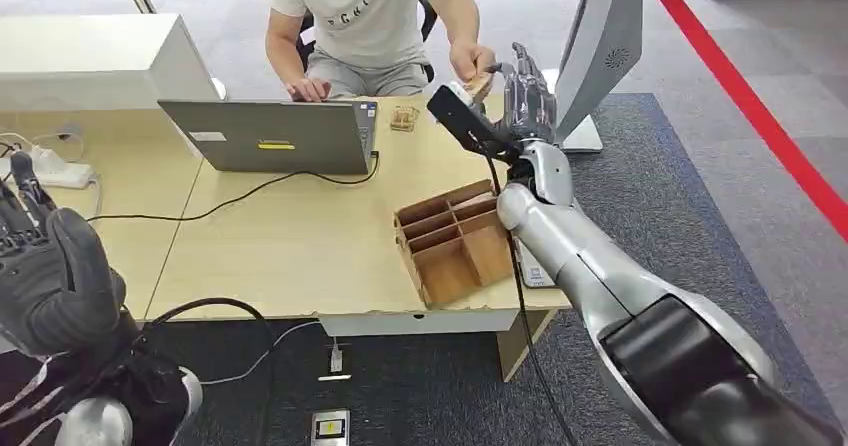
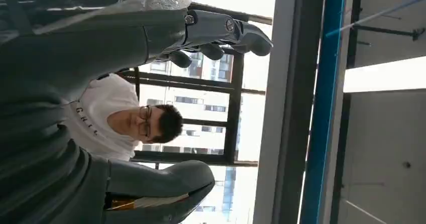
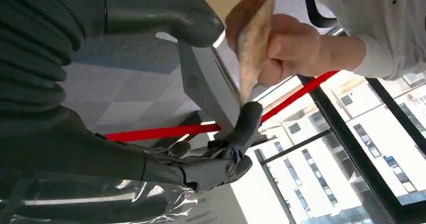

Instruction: Pass the card to the sensor for recognition and then transmit it.

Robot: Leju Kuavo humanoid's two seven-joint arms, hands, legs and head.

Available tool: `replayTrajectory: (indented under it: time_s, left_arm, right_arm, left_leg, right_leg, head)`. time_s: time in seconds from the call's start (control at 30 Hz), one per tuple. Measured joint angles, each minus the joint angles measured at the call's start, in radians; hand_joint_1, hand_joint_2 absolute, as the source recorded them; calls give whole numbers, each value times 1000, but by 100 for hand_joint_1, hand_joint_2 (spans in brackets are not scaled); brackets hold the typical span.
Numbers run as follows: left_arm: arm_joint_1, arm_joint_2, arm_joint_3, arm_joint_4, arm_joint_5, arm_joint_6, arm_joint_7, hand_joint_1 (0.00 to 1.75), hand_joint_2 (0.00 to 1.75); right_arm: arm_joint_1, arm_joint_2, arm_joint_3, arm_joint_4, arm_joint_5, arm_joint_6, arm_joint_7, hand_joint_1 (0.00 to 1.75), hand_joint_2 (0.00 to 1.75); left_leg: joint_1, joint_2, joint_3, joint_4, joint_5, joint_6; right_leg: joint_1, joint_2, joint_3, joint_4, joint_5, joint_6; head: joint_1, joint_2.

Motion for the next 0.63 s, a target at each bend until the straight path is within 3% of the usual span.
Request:
replayTrajectory:
  time_s: [0.37,0.4,0.53,0.63]
  left_arm:
    - [1,0,1,-6,-9,0,17,0,175]
    - [1,0,1,-6,-9,0,17,0,175]
    - [11,0,6,-8,-11,0,13,0,175]
    - [38,0,18,-12,-36,0,18,0,175]
  right_arm:
    - [-12,-27,-15,-70,20,-8,-37,0,0]
    - [-12,-29,-16,-76,20,-10,-42,0,175]
    - [-1,-53,-25,-153,-4,-11,-94,0,175]
    - [58,-89,-40,-281,-18,1,-97,0,175]
  left_leg:
    - [0,0,0,0,0,0]
    - [0,0,0,0,0,0]
    - [0,0,0,0,0,0]
    - [0,0,1,0,0,0]
  right_leg:
    - [0,0,0,0,0,0]
    - [0,0,0,0,0,0]
    - [0,0,0,0,0,0]
    - [0,0,1,0,0,0]
  head:
    - [0,0]
    - [0,0]
    - [0,0]
    - [0,0]
